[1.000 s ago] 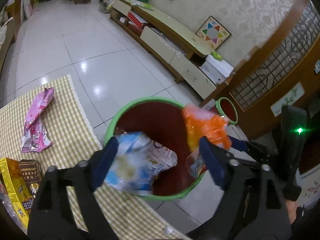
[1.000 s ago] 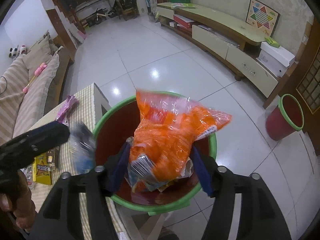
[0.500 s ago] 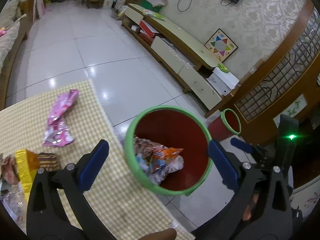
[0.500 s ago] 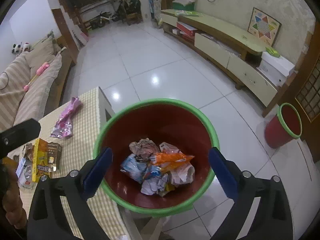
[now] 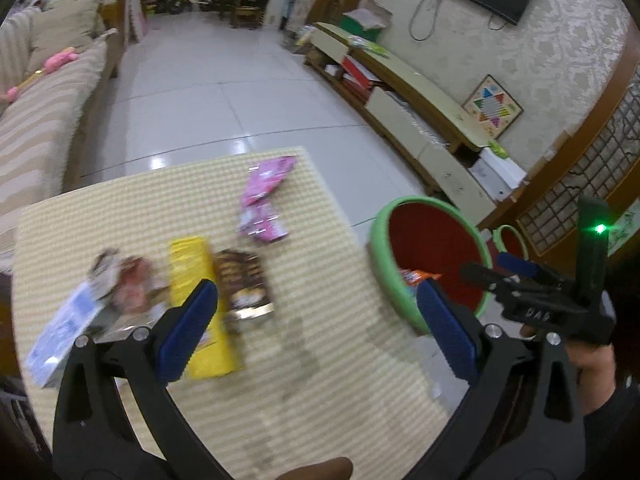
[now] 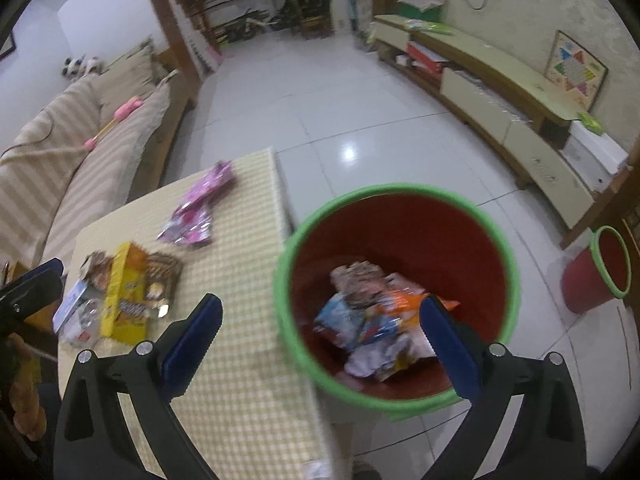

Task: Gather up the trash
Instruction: 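Return both open tools to the table toward the bottle and brown pack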

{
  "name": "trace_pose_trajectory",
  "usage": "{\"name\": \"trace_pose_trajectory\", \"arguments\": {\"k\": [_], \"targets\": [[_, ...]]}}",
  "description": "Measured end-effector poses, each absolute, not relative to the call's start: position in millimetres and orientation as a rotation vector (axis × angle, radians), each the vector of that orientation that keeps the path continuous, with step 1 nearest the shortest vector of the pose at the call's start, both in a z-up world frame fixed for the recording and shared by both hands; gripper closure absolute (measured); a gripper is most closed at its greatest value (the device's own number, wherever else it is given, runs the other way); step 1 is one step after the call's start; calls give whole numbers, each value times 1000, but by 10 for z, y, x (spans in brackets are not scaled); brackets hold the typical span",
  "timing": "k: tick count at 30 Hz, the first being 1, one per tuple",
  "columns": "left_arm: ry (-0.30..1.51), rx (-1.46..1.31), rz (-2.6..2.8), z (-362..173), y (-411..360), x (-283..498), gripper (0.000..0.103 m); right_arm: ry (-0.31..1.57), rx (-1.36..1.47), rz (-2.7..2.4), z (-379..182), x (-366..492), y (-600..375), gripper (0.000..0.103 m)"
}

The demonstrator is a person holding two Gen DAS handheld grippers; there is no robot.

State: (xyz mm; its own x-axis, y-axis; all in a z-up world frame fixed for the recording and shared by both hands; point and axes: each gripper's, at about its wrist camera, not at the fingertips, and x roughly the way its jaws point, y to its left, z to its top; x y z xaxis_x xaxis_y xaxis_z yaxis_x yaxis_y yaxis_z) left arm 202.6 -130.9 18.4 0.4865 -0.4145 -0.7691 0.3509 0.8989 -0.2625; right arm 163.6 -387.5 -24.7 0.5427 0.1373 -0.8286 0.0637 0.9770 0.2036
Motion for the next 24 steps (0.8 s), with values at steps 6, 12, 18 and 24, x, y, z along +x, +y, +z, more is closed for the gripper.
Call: {"name": "trace_pose_trajectory", "arguments": {"k": [6, 12, 18, 24], "targets": [[956, -30, -404, 126, -748, 1819, 6, 1008, 184, 133, -294, 1630, -3378, 8], [978, -25, -363, 47, -304, 1680, 6, 1037, 104, 211, -411, 1646, -2857, 8], [1022, -58, -316, -129, 132, 1649, 6, 1057, 70, 251, -508, 1741, -2535, 8], [1078, -94, -288, -342, 433, 1660, 6, 1089, 120, 256, -614, 1900, -2424, 8]]}}
